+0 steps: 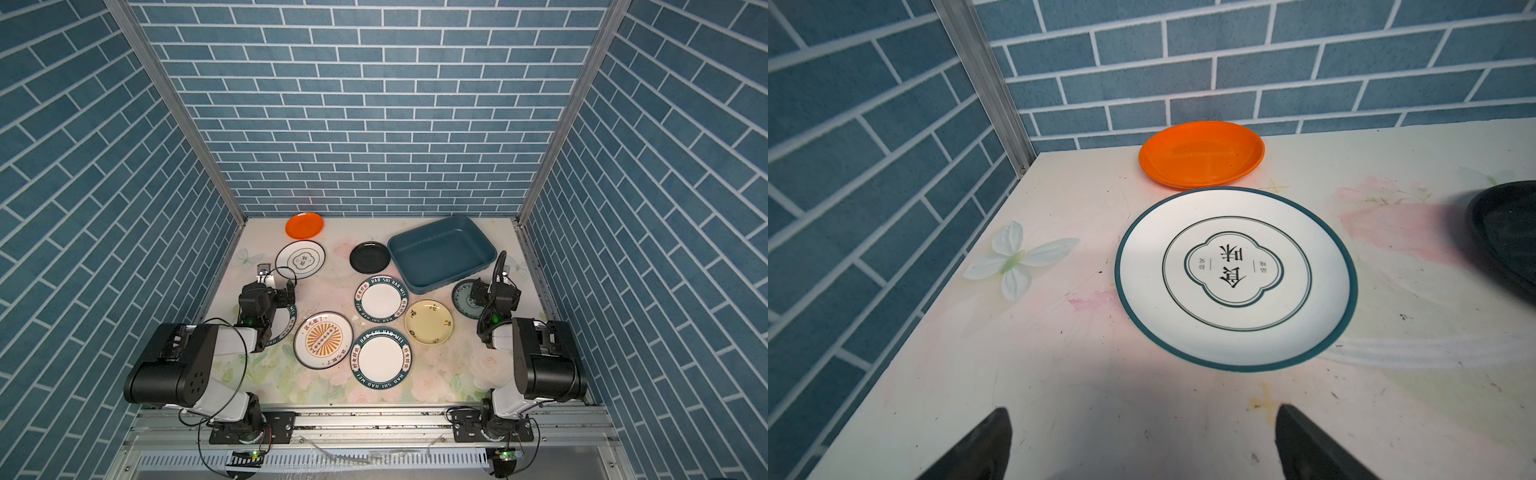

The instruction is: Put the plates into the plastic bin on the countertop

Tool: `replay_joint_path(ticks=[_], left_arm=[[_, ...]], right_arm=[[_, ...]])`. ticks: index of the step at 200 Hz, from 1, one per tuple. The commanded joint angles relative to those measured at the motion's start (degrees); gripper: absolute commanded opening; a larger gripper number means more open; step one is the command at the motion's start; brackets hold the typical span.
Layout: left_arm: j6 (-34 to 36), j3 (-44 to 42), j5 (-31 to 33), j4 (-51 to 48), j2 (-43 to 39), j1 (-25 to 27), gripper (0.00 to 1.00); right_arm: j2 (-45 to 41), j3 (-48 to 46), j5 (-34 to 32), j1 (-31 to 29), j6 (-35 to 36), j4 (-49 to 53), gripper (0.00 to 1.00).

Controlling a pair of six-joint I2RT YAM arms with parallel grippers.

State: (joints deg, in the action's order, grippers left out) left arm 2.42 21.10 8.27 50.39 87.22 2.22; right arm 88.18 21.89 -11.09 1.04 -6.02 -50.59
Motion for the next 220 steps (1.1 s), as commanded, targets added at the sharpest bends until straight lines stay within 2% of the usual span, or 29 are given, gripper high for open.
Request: replay_joint_path(ticks=[1,30,56,73,104,136,162,178,193,203,220], left_arm=[[0.7,0.9,-0.2,-0.5,0.2,0.1,1.00],[0.5,1.2,0.1,-1.6,-0.5,0.1,1.00],[0.6,7.6,-0.5,-17.4,-6.0,0.1,1.00],[1.2,12.2,-3.3,-26.1,-9.6,0.1,1.00],[-5.0,22.0,-6.3,-36.3,-14.9,0.8,1.00],[-10.1,36.4,-9.4,-47.0,-15.3,3.9,1.00],[-21.0,47.8,-13.6,-54.6,-13.3,5.7,1.00],[-31.8,51.1,-14.2,-56.6,-12.4,7.6,1.00],[-39.6,51.9,-16.1,-55.5,-11.5,9.9,1.00],[-43.5,52.0,-16.2,-54.5,-10.9,11.9,1.00],[-50.1,51.2,-16.5,-52.2,-10.0,14.4,1.00]], right_arm=[[0.1,-0.5,0.3,0.1,1.5,-1.5,0.99],[-0.5,0.0,0.4,0.1,1.5,0.0,0.99],[-6.4,4.3,2.4,0.1,2.3,12.7,0.99],[-11.0,8.2,5.6,0.0,3.0,22.0,0.99],[-16.9,19.3,8.9,-0.1,-9.0,37.5,0.99],[-14.3,34.1,15.8,-1.4,-26.3,52.2,0.99],[-8.5,46.0,21.3,-8.2,-34.7,59.9,0.99],[-5.1,50.3,24.2,-12.2,-44.4,58.5,0.99],[-2.2,51.8,27.7,-14.5,-52.5,52.8,0.99],[-1.3,52.8,27.6,-16.0,-54.7,50.9,0.99],[-0.6,55.3,27.3,-17.8,-53.9,50.6,0.99]])
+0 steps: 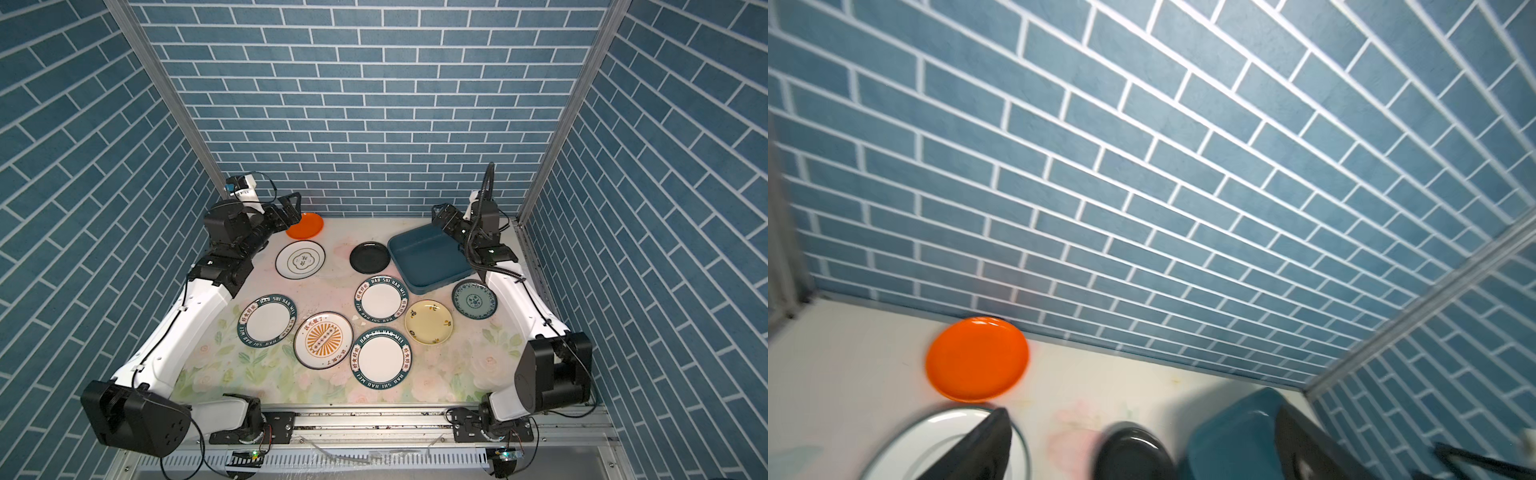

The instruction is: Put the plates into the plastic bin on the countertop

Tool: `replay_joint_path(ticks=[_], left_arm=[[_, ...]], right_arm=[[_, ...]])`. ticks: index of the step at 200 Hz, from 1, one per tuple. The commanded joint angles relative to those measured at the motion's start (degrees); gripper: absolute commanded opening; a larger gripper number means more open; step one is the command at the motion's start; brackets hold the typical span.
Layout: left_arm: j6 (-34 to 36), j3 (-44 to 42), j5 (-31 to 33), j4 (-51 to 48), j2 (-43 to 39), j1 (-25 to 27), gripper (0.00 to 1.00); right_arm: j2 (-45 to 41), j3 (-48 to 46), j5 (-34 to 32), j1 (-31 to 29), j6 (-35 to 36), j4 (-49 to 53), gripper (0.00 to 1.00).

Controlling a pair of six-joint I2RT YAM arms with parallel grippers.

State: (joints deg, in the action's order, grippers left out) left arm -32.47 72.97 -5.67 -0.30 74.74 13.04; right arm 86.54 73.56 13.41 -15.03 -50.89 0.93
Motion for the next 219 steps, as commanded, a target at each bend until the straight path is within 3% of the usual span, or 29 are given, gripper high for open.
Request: replay_joint_path(ticks=[1,13,36,61,106,139,164,189,219], left_arm=[[-15.9,-0.8,-2.6,-1.5,2.5,3.7,1.00],[-19.4,-0.4,-3.4,-1.6,3.5,5.2,1.00],[-18.3,0.2,-2.6,-2.7,3.2,5.9,1.00],[-22.0,-5.4,-5.7,10.3,2.7,5.2,1.00],[-27.9,-8.7,-12.6,19.5,4.7,1.1,1.00],[-26.8,-5.8,-15.7,7.0,7.4,-1.8,1.00],[-25.1,-6.0,-19.3,3.6,9.2,-3.1,1.00],[-16.1,-3.2,-18.6,-8.4,9.2,-3.3,1.00],[-6.6,-1.6,-19.2,-17.4,8.7,-3.4,1.00]], right_arm=[[1.1,3.9,2.8,-1.8,-8.8,-0.8,0.99],[1.4,6.4,2.5,-2.7,-6.4,0.3,0.99],[2.4,8.0,5.8,-4.5,-3.1,-6.5,0.99],[3.2,4.3,9.9,-4.5,-5.7,-21.6,0.99],[0.4,-0.7,3.1,-4.4,-7.8,-21.0,0.99],[4.5,7.9,2.6,-4.5,-3.9,-5.9,0.99],[5.3,11.3,-2.6,-5.2,0.9,3.4,0.99],[5.2,13.1,-7.8,-5.7,3.7,10.5,0.99],[5.6,11.1,-11.4,-6.7,3.7,11.6,0.99]])
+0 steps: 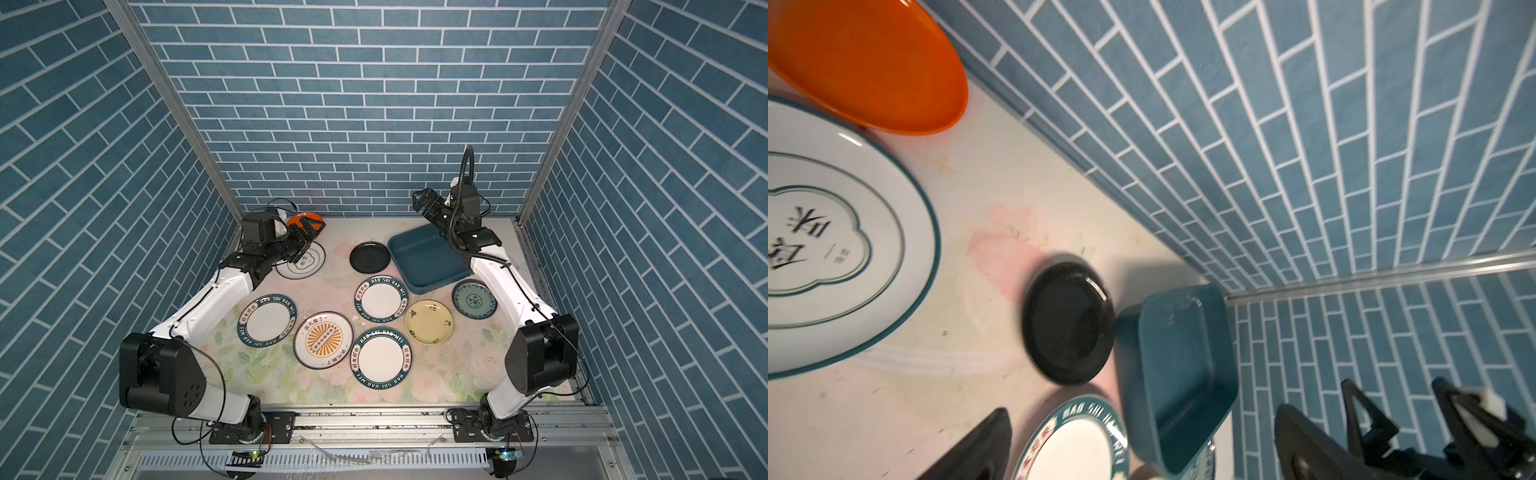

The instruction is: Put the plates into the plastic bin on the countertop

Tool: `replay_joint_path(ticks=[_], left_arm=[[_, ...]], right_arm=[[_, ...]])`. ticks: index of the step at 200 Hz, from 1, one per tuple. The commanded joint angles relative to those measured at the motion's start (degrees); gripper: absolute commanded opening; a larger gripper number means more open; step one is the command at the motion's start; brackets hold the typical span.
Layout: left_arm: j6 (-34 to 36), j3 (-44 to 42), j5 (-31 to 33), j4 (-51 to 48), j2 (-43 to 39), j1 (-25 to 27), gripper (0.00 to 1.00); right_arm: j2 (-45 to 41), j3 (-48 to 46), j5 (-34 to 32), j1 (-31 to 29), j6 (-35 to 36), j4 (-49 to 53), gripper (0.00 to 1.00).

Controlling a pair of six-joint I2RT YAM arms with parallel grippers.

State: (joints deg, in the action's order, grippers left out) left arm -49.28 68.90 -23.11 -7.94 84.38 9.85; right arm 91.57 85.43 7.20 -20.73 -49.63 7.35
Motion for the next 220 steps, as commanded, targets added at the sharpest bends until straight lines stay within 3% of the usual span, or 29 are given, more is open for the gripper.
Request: replay_joint_path(ticks=[1,43,77,169,220], left_arm=[[10.3,2.5,-1.8,-9.9,-0.9,-0.2,1.00],[10.6,-2.4,-3.7,-13.6,-4.2,-0.1,1.00],[6.1,-10.4,-0.6,-14.7,-10.8,-0.1,1.00],[1.4,-22.2,8.8,-33.0,-31.7,-0.2,1.00],[-9.9,-31.2,14.9,-32.8,-41.5,-0.6,0.96]], right_arm=[[0.6,-0.8,-5.3,-1.0,2.5,5.3,0.99],[4.1,2.6,-4.6,-2.7,5.7,12.2,0.99],[4.4,3.1,-2.5,-4.7,12.4,15.1,0.99],[-7.8,-7.3,10.7,-6.4,20.6,19.9,0.99],[-12.0,-9.6,14.5,-6.3,21.4,22.2,0.99]])
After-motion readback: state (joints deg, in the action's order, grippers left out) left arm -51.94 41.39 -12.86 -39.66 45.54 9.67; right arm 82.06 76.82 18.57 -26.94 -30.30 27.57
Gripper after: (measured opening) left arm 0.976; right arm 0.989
